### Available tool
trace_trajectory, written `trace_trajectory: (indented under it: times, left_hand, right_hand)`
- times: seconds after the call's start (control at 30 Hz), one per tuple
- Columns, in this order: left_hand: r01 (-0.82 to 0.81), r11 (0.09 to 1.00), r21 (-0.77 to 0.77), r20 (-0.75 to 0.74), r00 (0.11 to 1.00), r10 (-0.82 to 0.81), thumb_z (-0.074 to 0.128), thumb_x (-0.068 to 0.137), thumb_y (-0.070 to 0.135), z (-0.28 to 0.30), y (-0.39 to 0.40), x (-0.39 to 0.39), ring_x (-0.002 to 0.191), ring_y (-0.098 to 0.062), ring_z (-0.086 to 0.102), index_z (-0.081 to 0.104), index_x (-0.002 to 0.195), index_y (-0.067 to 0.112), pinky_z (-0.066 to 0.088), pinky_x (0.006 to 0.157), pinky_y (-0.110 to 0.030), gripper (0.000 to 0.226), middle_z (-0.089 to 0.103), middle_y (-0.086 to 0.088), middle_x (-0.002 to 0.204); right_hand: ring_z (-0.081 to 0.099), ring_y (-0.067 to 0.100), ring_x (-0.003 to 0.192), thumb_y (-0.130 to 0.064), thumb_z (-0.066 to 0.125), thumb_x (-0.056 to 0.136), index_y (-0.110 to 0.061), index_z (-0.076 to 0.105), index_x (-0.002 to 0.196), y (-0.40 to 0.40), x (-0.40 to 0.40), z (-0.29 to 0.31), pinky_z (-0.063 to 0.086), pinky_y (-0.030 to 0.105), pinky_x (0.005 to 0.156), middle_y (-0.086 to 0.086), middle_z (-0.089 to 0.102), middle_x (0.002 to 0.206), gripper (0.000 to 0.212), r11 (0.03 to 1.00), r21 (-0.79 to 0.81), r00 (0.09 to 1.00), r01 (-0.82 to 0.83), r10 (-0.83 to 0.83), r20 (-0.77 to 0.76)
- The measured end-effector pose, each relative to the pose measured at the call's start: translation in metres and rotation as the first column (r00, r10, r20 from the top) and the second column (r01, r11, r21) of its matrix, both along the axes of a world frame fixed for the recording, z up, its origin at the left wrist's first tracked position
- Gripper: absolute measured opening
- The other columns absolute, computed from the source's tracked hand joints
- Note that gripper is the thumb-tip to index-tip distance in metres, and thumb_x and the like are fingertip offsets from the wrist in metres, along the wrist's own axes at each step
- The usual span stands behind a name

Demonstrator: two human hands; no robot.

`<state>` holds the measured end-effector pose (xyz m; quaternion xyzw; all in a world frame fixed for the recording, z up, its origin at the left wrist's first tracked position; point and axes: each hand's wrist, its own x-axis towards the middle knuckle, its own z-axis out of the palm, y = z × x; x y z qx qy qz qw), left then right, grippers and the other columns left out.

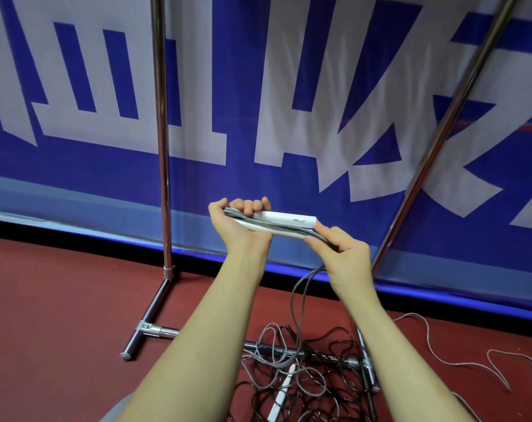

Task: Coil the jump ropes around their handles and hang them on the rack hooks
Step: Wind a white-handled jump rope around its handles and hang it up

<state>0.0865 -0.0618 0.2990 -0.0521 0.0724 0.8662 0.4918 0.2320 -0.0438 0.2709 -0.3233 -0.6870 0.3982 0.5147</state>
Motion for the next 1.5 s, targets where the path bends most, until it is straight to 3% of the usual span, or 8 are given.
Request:
trace_trajectory:
  times: [0.17, 0.3, 0.4, 0.67, 0.93, 1.2, 1.37, 1.5]
  left_hand:
    - [0.112, 0.993, -0.028, -0.139, 0.984, -0.114, 0.045, 0.090, 0.029, 0.000, -0.002, 0.003, 0.066, -0.025, 0.061, 0.054, 0.056, 0.011, 0.049, 0.086, -0.044, 0.040, 0.054, -0.003, 0.058]
    - [0.115, 0.993, -0.023, -0.080, 0.990, -0.116, 0.049, 0.089, 0.021, 0.000, -0.005, 0.002, 0.059, -0.020, 0.062, 0.061, 0.073, 0.009, 0.052, 0.084, -0.053, 0.023, 0.059, -0.003, 0.067]
    - [0.098, 0.995, 0.013, -0.027, 0.995, -0.097, 0.049, 0.089, 0.018, -0.001, -0.005, 0.000, 0.058, -0.019, 0.062, 0.053, 0.067, 0.012, 0.052, 0.084, -0.054, 0.023, 0.057, -0.001, 0.066]
    - [0.081, 0.997, -0.001, -0.024, 0.996, -0.081, 0.049, 0.091, 0.034, -0.001, -0.004, -0.009, 0.037, -0.013, 0.021, 0.026, 0.046, 0.020, 0.030, 0.048, -0.022, 0.052, 0.021, 0.006, 0.043]
    - [0.126, 0.992, 0.005, -0.106, 0.987, -0.124, 0.051, 0.090, 0.034, -0.001, -0.004, -0.004, 0.041, -0.014, 0.031, 0.032, 0.047, 0.018, 0.039, 0.057, -0.028, 0.050, 0.027, 0.004, 0.046]
    - [0.050, 0.998, -0.032, -0.159, 0.986, -0.054, 0.046, 0.088, 0.024, -0.002, -0.004, -0.003, 0.036, -0.014, 0.018, 0.026, 0.041, 0.019, 0.030, 0.046, -0.023, 0.051, 0.019, 0.005, 0.039]
    - [0.040, 0.998, -0.050, -0.225, 0.973, -0.050, 0.046, 0.087, 0.024, -0.002, -0.005, -0.003, 0.036, -0.014, 0.017, 0.026, 0.042, 0.019, 0.030, 0.045, -0.022, 0.050, 0.018, 0.004, 0.038]
    - [0.043, 0.997, -0.062, -0.265, 0.963, -0.058, 0.046, 0.087, 0.025, -0.003, -0.006, -0.002, 0.035, -0.014, 0.017, 0.026, 0.042, 0.019, 0.031, 0.045, -0.022, 0.050, 0.018, 0.004, 0.037]
  right_hand:
    - [0.036, 0.002, 0.054, 0.001, 0.064, 0.087, -0.013, 0.066, 0.114, 0.003, 0.009, 0.002, 0.031, 0.012, 0.056, 0.000, 0.041, 0.063, 0.030, 0.998, -0.005, 0.998, 0.060, -0.060, -0.008]
    - [0.049, 0.010, 0.073, -0.001, 0.067, 0.086, -0.004, 0.066, 0.117, 0.005, 0.012, 0.001, 0.041, 0.010, 0.061, 0.023, 0.065, 0.080, 0.031, 0.997, -0.051, 0.998, 0.051, -0.053, -0.024]
    - [0.056, -0.004, 0.068, -0.001, 0.069, 0.084, -0.002, 0.064, 0.119, 0.004, 0.010, 0.002, 0.046, 0.007, 0.066, -0.003, 0.072, 0.084, 0.036, 0.996, -0.082, 0.999, 0.037, -0.040, -0.034]
    - [0.052, -0.004, 0.055, -0.005, 0.069, 0.085, -0.005, 0.063, 0.118, 0.003, 0.006, -0.001, 0.042, 0.010, 0.059, -0.024, 0.059, 0.055, 0.034, 0.993, -0.120, 1.000, -0.003, 0.005, 0.020]
    - [0.023, 0.015, 0.055, -0.012, 0.065, 0.090, -0.018, 0.076, 0.095, 0.011, 0.012, -0.003, 0.022, 0.034, 0.052, 0.002, 0.029, 0.056, 0.013, 0.985, -0.169, 0.996, -0.018, 0.003, -0.088]
    - [0.052, 0.010, 0.050, -0.006, 0.062, 0.091, -0.007, 0.073, 0.093, 0.012, 0.001, -0.014, 0.049, 0.025, 0.059, -0.005, 0.056, 0.056, 0.011, 0.965, -0.261, 0.993, 0.011, -0.042, -0.114]
    - [0.069, 0.015, 0.070, -0.008, 0.050, 0.098, -0.018, 0.065, 0.105, 0.014, 0.004, -0.006, 0.052, 0.033, 0.083, -0.001, 0.067, 0.091, 0.019, 0.957, -0.271, 0.986, -0.107, 0.137, 0.093]
    - [0.055, 0.010, 0.053, -0.024, 0.052, 0.098, -0.024, 0.060, 0.110, 0.010, 0.001, -0.005, 0.046, 0.033, 0.068, -0.004, 0.062, 0.075, 0.014, 0.963, -0.233, 0.951, -0.135, 0.192, 0.243]
